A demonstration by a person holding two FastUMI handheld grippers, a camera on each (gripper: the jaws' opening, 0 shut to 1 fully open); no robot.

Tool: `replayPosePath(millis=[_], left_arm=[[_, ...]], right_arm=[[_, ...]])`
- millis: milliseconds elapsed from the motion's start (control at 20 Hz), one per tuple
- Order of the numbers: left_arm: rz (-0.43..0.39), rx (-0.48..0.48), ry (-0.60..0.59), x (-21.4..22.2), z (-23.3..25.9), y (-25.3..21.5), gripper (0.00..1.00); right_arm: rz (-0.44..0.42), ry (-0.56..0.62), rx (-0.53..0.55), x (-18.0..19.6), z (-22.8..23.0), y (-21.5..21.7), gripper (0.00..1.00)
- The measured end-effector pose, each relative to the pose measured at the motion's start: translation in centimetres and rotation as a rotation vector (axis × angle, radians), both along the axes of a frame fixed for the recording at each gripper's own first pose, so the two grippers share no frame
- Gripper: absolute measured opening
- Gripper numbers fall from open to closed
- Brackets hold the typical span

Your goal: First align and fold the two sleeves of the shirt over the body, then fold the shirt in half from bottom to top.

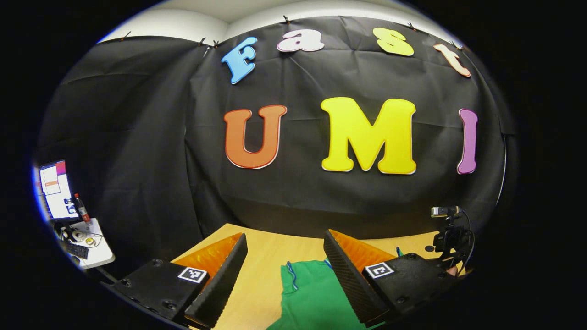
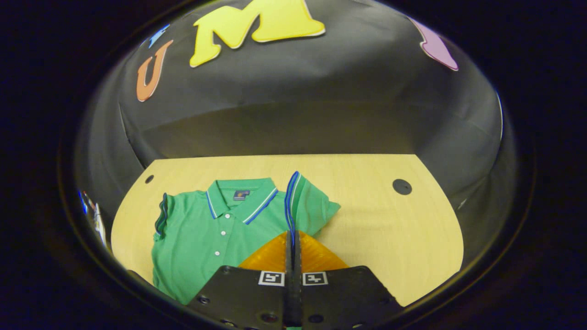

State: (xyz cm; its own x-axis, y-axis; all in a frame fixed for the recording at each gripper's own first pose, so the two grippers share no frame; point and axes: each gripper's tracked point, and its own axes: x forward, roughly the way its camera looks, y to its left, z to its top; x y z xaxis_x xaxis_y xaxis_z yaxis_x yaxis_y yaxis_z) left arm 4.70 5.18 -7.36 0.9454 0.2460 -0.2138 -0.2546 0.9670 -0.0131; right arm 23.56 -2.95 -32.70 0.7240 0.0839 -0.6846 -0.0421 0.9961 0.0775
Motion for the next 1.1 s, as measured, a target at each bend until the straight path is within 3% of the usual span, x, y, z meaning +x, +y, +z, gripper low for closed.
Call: replayPosePath(millis=[350, 500, 550, 700, 800, 850, 1100], left_arm=[[0.057, -0.014, 0.046, -2.4, -1.4, 4.1, 1.00], [0.051, -0.018, 0.050, -2.5, -1.6, 4.6, 1.00], [0.045, -0.016, 0.048, -2.4, -1.5, 4.6, 1.00], [0.014, -0.024, 0.040, -1.9, -1.4, 4.1, 1.00], [-0.028, -0.037, 0.038, -0.7, -2.2, 3.3, 1.00], [-0.056, -0.050, 0.039, -0.1, -2.7, 2.6, 1.00], [-0.161, -0.070, 0.094, 3.0, -6.9, 0.6, 1.00]], right_arm=[[0.064, 0.063, 0.001, -0.1, -2.8, 6.0, 0.00], [0.074, 0.049, 0.025, -0.1, -2.3, 7.5, 0.09], [0.075, 0.041, 0.040, 0.0, -1.9, 8.0, 0.14], [0.070, 0.005, 0.041, -1.2, 0.4, 8.2, 0.73], [0.063, -0.038, 0.028, -2.6, 2.8, 7.7, 0.93], [0.061, -0.065, 0.006, -3.4, 4.1, 7.3, 0.97], [0.039, -0.219, -0.031, -8.9, 12.0, 6.4, 0.96]])
